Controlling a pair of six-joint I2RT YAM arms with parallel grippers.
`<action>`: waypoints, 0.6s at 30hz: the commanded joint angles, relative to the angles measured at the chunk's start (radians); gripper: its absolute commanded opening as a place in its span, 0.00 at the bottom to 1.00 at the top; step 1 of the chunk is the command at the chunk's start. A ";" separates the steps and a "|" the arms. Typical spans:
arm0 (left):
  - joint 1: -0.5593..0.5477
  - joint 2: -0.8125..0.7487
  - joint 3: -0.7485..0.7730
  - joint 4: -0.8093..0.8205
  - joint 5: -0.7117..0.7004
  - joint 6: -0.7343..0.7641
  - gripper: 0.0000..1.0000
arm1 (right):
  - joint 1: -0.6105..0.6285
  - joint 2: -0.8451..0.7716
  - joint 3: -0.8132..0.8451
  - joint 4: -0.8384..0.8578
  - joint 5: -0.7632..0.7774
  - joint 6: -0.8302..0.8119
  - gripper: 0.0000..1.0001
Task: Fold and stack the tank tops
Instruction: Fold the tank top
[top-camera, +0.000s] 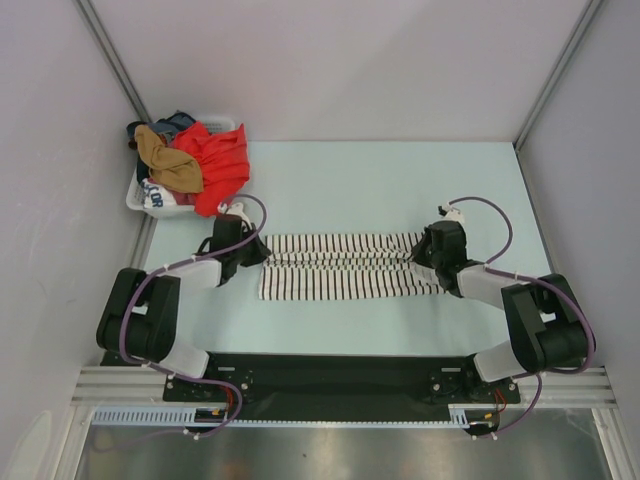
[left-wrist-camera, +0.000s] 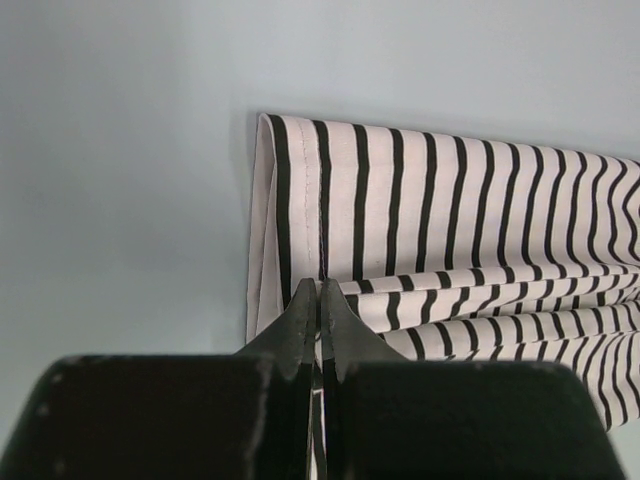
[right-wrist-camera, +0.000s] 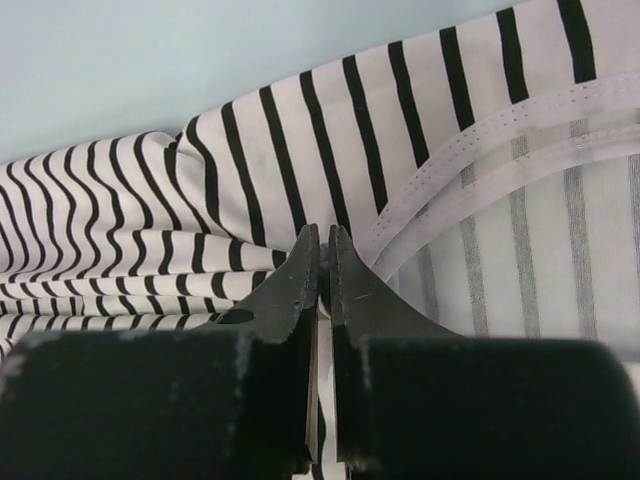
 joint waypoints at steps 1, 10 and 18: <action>0.001 -0.054 -0.013 0.037 -0.032 -0.003 0.00 | 0.016 -0.050 -0.015 0.024 0.075 0.022 0.04; -0.001 -0.101 -0.021 0.014 -0.041 0.005 0.00 | 0.022 -0.096 -0.031 -0.009 0.105 0.023 0.06; 0.001 -0.118 -0.044 -0.006 -0.058 0.006 0.00 | 0.025 -0.078 -0.053 -0.047 0.127 0.094 0.06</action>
